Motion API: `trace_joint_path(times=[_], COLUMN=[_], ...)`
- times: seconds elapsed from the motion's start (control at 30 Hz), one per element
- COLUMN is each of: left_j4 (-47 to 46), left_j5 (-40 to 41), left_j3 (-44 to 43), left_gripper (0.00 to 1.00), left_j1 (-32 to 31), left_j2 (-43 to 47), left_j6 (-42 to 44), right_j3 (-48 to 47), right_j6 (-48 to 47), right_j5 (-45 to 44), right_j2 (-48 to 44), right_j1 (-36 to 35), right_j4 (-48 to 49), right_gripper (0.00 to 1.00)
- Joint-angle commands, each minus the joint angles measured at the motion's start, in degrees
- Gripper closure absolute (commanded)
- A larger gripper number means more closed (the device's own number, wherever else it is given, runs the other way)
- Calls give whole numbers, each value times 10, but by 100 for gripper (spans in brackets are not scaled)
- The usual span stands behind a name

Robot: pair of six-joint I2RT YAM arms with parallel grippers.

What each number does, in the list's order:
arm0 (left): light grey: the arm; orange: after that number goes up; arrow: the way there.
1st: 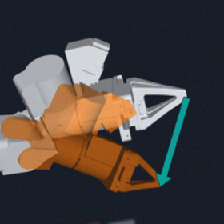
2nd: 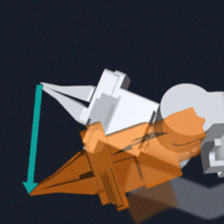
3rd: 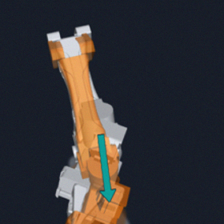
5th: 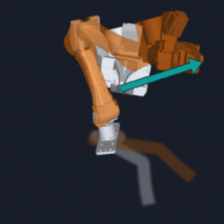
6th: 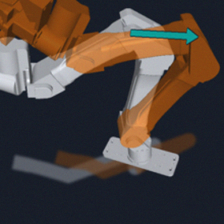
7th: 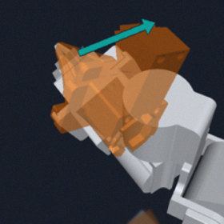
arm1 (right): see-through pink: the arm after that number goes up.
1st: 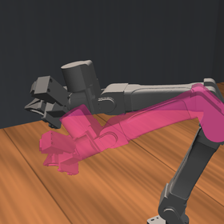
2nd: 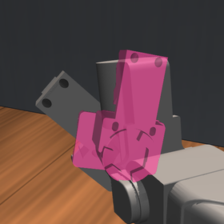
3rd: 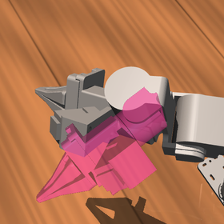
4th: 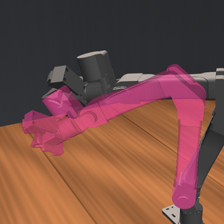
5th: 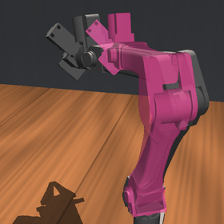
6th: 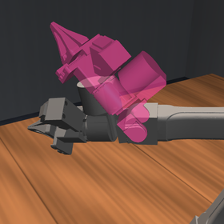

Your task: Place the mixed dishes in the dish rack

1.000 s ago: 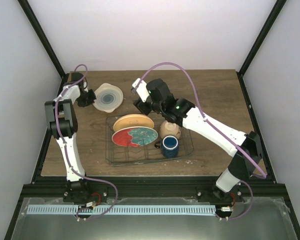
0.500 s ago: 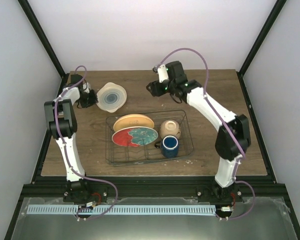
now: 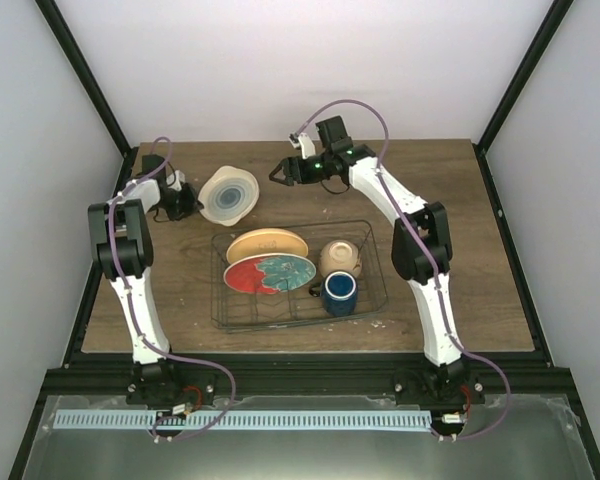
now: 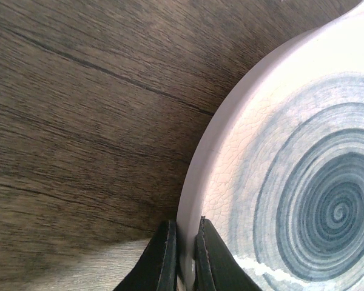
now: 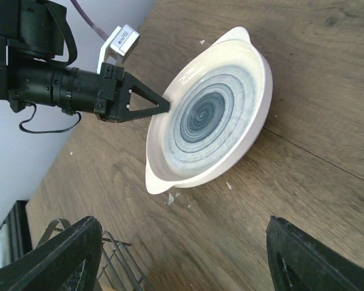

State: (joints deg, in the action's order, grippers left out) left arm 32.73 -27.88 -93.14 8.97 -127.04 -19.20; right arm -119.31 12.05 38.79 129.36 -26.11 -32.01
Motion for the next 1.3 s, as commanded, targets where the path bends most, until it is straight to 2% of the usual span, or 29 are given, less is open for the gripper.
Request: trace_joint_path(times=[0.0, 0.37, 1.03, 1.13, 1.27], left_j4=[-38, -50, -46, -37, -33], left_j5=[-65, -69, -72, -74, -80], left_j3=[-3, 2, 11, 1, -8], left_gripper=[100, 100, 100, 100, 100], left_j1=[-3, -21, -64, -75, -88], left_j2=[47, 56, 93, 92, 93], left_j6=[-23, -24, -13, -7, -7], right_j3=[-51, -88, -94, -92, -84], right_j6=[28, 49, 115, 115, 117], right_j5=[65, 89, 150, 156, 168], right_j2=[43, 137, 185, 188, 187], right_j1=[5, 6, 5, 4, 2], right_j4=[3, 17, 109, 113, 128], right_gripper=[25, 25, 26, 29, 40])
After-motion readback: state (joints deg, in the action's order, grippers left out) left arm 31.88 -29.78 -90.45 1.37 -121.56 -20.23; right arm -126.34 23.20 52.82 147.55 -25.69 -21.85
